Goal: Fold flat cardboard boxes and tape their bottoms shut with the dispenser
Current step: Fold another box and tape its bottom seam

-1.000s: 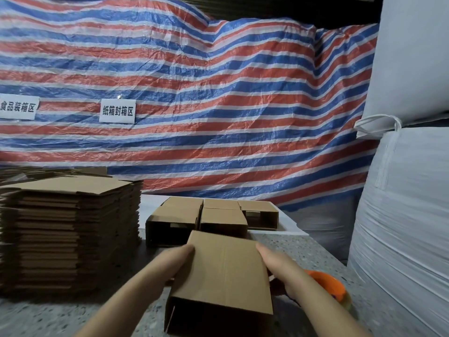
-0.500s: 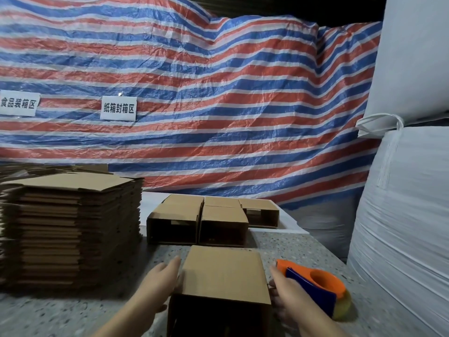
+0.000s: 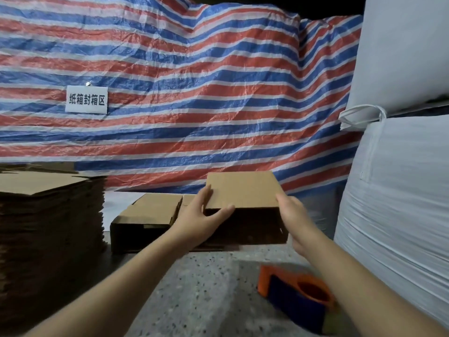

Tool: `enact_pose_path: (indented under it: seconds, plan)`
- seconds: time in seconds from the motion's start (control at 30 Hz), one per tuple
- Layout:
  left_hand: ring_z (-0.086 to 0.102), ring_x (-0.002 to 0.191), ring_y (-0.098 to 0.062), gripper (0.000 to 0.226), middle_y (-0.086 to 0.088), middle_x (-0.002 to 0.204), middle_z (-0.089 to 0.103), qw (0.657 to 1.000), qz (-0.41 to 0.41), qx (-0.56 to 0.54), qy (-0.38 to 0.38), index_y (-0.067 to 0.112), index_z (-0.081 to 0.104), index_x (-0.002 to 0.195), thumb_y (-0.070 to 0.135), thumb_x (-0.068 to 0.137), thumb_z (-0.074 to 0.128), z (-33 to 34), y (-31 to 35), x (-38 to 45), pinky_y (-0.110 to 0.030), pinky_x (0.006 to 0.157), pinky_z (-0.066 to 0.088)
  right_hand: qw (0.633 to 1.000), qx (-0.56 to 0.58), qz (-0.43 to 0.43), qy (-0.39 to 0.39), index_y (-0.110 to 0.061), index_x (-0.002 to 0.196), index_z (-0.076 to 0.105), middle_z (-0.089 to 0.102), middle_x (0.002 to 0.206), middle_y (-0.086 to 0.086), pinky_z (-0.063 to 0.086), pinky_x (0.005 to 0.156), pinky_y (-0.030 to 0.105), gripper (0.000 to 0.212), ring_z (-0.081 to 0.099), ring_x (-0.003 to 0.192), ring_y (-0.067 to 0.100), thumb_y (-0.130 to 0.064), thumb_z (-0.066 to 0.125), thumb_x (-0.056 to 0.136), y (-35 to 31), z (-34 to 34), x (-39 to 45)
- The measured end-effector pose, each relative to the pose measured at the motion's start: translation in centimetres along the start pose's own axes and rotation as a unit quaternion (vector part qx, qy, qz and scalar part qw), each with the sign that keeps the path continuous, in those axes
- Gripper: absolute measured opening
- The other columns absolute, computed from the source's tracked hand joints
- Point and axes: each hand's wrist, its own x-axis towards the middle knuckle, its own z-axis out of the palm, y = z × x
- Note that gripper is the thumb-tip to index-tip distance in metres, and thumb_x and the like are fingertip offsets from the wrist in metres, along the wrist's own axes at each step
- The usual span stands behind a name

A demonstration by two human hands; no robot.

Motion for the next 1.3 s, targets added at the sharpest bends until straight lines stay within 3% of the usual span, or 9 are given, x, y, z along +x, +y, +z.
enact_pose_path:
  seconds: [0.1,0.2,0.33,0.53,0.67,0.8,1.0,1.17,1.3]
  plan:
    - [0.046,0.133,-0.019,0.069,0.006,0.156,0.034,0.994,0.055,0.091,-0.025,0.043,0.021,0.154,0.048,0.094,0.057,1.9,-0.3,5.6,-0.027,0.107,0.038,1.000,0.012,0.014,0.017,-0.021,0.119,0.056,0.063,0.114,0.006,0.052,0.084,0.039,0.035,0.059,0.103,0.023,-0.050,0.048,0.102,-0.4,-1.6,5.1]
    - [0.043,0.135,-0.021,0.054,0.001,0.158,0.034,0.976,0.088,0.200,-0.001,0.039,0.022,0.154,0.038,0.103,0.040,4.1,-0.9,10.7,-0.015,0.089,0.029,0.999,-0.002,0.026,0.023,-0.023,0.108,0.058,0.065,0.104,0.003,0.045,0.062,0.029,0.034,0.060,0.091,0.018,-0.055,0.048,0.101,0.0,-2.4,9.7]
    - [0.055,0.108,-0.018,0.051,-0.004,0.150,0.046,0.964,0.105,0.241,-0.024,0.040,0.027,0.152,0.037,0.103,0.039,7.2,-3.1,16.3,-0.024,0.081,0.038,0.999,-0.013,0.036,0.031,-0.020,0.105,0.056,0.064,0.097,0.002,0.037,0.055,0.027,0.033,0.057,0.081,0.013,-0.052,0.049,0.102,2.7,-2.8,15.5]
    - [0.057,0.119,-0.030,0.050,-0.010,0.138,0.058,0.931,0.117,0.344,-0.034,0.034,0.038,0.149,0.029,0.100,0.042,10.7,-8.9,20.2,-0.035,0.096,0.047,0.995,-0.040,0.090,0.006,-0.007,0.118,0.060,0.067,0.100,0.010,0.041,0.061,0.030,0.042,0.061,0.084,0.021,-0.044,0.050,0.102,8.9,-1.5,21.3]
    - [0.058,0.113,-0.028,0.038,-0.003,0.127,0.061,0.870,0.133,0.473,-0.045,0.028,0.049,0.134,0.028,0.097,0.041,11.9,-11.8,20.2,-0.038,0.093,0.047,0.987,-0.060,0.149,-0.027,-0.007,0.121,0.059,0.068,0.101,0.011,0.044,0.056,0.027,0.036,0.064,0.085,0.022,-0.037,0.045,0.105,13.3,-0.3,23.1]
    - [0.056,0.109,-0.027,0.022,-0.002,0.116,0.061,0.832,0.139,0.537,-0.027,0.020,0.055,0.113,0.023,0.095,0.042,12.4,-12.9,20.1,-0.037,0.091,0.041,0.983,-0.073,0.166,-0.035,-0.009,0.127,0.056,0.066,0.112,0.012,0.055,0.087,0.035,0.039,0.065,0.101,0.026,-0.037,0.042,0.104,16.2,1.1,24.6]
    - [0.054,0.112,-0.027,0.036,-0.004,0.118,0.060,0.816,0.134,0.561,-0.035,0.018,0.054,0.117,0.046,0.096,0.045,12.3,-12.4,19.7,-0.040,0.096,0.041,0.978,-0.148,0.141,-0.045,-0.007,0.153,0.034,0.047,0.149,0.013,0.037,0.113,0.040,0.062,0.047,0.133,0.030,-0.049,0.031,0.107,15.3,1.1,24.2]
    - [0.054,0.113,-0.027,0.054,-0.005,0.121,0.058,0.823,0.136,0.551,-0.040,0.019,0.052,0.119,0.064,0.094,0.039,11.0,-10.1,17.9,-0.041,0.097,0.042,0.971,-0.218,0.096,-0.027,-0.003,0.152,0.035,0.047,0.148,0.017,0.037,0.092,0.033,0.058,0.048,0.132,0.031,-0.041,0.031,0.108,12.3,0.2,22.9]
    - [0.059,0.101,-0.026,0.038,-0.006,0.110,0.062,0.835,0.166,0.525,0.005,0.013,0.061,0.108,0.043,0.103,0.037,8.1,-6.0,15.2,-0.039,0.086,0.049,0.963,-0.266,0.034,-0.025,-0.008,0.125,0.053,0.059,0.120,0.011,0.045,0.086,0.034,0.038,0.057,0.104,0.025,-0.037,0.037,0.106,8.9,-0.4,20.7]
